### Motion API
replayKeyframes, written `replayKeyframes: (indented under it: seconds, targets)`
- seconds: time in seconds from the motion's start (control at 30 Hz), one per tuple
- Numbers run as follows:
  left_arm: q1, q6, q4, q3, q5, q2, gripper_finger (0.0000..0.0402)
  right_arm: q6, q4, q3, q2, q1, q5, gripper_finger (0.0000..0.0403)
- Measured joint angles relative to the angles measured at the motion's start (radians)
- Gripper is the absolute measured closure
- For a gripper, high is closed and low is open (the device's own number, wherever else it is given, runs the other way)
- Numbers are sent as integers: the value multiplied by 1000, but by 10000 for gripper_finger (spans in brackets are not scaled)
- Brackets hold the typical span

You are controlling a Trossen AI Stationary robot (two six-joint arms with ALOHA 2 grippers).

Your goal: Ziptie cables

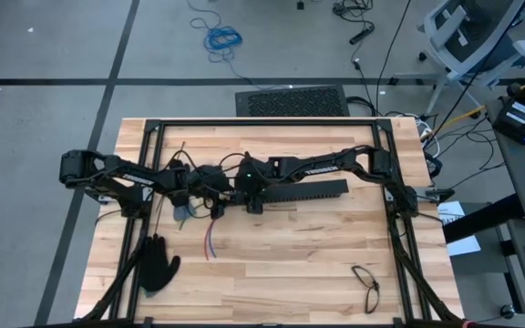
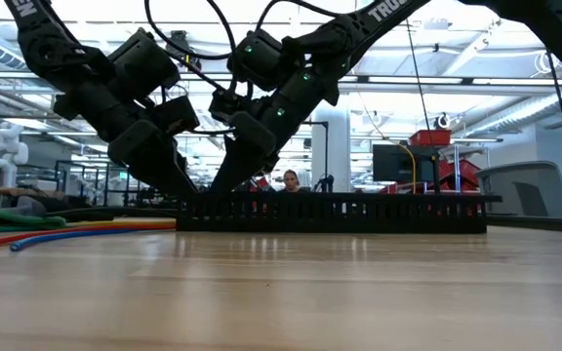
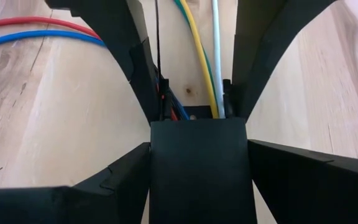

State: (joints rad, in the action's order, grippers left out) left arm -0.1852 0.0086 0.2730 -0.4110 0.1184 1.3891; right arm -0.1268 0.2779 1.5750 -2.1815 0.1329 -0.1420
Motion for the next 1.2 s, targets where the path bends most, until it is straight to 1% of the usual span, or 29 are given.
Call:
replayKeyframes:
  seconds: [0.1, 0.3, 0.57, 0.73, 0.9, 1.0, 1.1, 1.2]
  targets:
    - [0, 1, 6, 2, -1, 0, 175, -4, -15, -1, -1, 0, -22, 160]
    - [1, 1, 17, 2, -7, 1, 175, -21, -22, -1, -1, -2, -33, 160]
    - [1, 22, -22, -3, -7, -1, 175, -27, -25, 0, -1, -2, -35, 160]
    - [1, 28, 15, 0, -9, 2, 175, -55, -24, 0, -1, 3, -51, 160]
    - [1, 83, 25, 0, -10, 2, 175, -93, -29, 0, -1, 2, -64, 160]
    - [2, 81, 29, 0, -10, 2, 175, -97, -27, 1, -1, 2, -68, 160]
    - [2, 80, 30, 0, -9, 2, 164, -98, -24, 2, -1, 2, -69, 160]
    - [2, 83, 31, 0, -10, 2, 139, -100, -23, 2, -1, 2, -74, 160]
